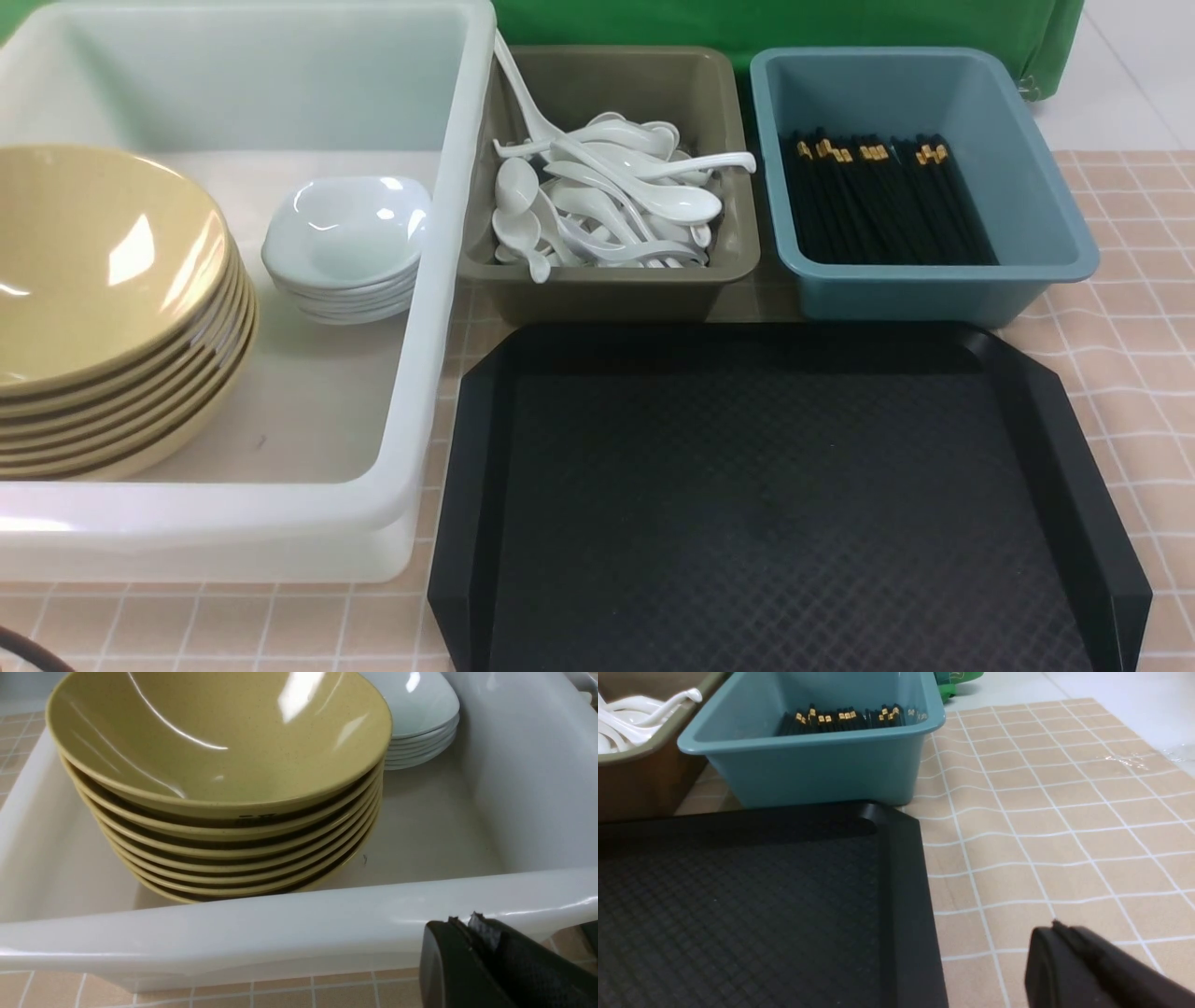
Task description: On brown table put chopsticks spoon bowls plates into blue grey white boxes.
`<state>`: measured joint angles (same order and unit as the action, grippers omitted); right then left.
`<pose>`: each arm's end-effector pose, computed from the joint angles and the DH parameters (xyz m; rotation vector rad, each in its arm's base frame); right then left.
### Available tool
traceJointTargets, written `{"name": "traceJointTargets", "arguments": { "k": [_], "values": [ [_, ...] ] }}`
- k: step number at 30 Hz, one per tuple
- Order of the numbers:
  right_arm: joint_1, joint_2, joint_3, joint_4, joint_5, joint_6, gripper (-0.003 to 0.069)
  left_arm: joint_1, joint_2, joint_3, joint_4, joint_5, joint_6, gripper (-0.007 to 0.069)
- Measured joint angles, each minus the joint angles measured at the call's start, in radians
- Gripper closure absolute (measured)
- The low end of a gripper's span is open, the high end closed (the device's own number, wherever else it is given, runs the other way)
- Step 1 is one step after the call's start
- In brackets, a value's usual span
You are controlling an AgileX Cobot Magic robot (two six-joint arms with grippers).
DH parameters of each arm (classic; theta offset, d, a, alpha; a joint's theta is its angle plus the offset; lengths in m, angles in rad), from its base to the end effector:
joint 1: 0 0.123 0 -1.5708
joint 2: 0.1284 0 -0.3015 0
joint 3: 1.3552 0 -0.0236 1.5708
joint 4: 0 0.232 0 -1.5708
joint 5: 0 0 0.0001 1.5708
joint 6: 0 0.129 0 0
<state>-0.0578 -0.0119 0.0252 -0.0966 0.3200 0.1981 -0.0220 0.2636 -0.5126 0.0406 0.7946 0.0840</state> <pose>0.0549 -0.0071 0.1674 0.1703 1.8074 0.0069 0.0483 0.0027 0.2799 0.1181 2.0262 0.0864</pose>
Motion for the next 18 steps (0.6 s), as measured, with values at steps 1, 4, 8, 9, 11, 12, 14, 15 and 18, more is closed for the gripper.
{"name": "traceJointTargets", "arguments": {
  "k": [1, 4, 8, 9, 11, 12, 14, 15, 18],
  "values": [
    [0.0, 0.0, 0.0, 0.0, 0.0, 0.0, 0.0622, 0.0, 0.0, 0.0, -0.001, 0.0, 0.0, 0.0623],
    [0.0, 0.0, 0.0, 0.0, 0.0, 0.0, 0.062, 0.0, 0.0, 0.0, -0.001, 0.0, 0.0, 0.0623],
    [0.0, 0.0, 0.0, 0.0, 0.0, 0.0, 0.0618, 0.0, 0.0, 0.003, -0.004, -0.001, 0.0, 0.0623],
    [0.0, 0.0, 0.0, 0.0, 0.0, 0.0, 0.0617, -0.003, -0.001, 0.011, -0.004, -0.006, 0.0, 0.0623],
    [0.0, 0.0, 0.0, 0.0, 0.0, 0.0, 0.0616, -0.006, -0.008, 0.033, -0.003, -0.02, 0.0, 0.0623],
    [0.0, 0.0, 0.0, 0.0, 0.0, 0.0, 0.0616, -0.006, -0.011, 0.041, -0.003, -0.026, 0.0, 0.0623],
    [0.0, 0.0, 0.0, 0.0, 0.0, 0.0, 0.0614, -0.007, -0.043, 0.097, -0.005, -0.096, 0.0, 0.0623],
    [0.0, 0.0, 0.0, 0.0, 0.0, 0.0, 0.0613, -0.007, -0.055, 0.117, -0.012, -0.114, 0.0, 0.0623],
    [0.0, 0.0, 0.0, 0.0, 0.0, 0.0, 0.0612, -0.007, -0.146, 0.275, -0.065, -0.363, 0.0, 0.0623]
  ]
}}
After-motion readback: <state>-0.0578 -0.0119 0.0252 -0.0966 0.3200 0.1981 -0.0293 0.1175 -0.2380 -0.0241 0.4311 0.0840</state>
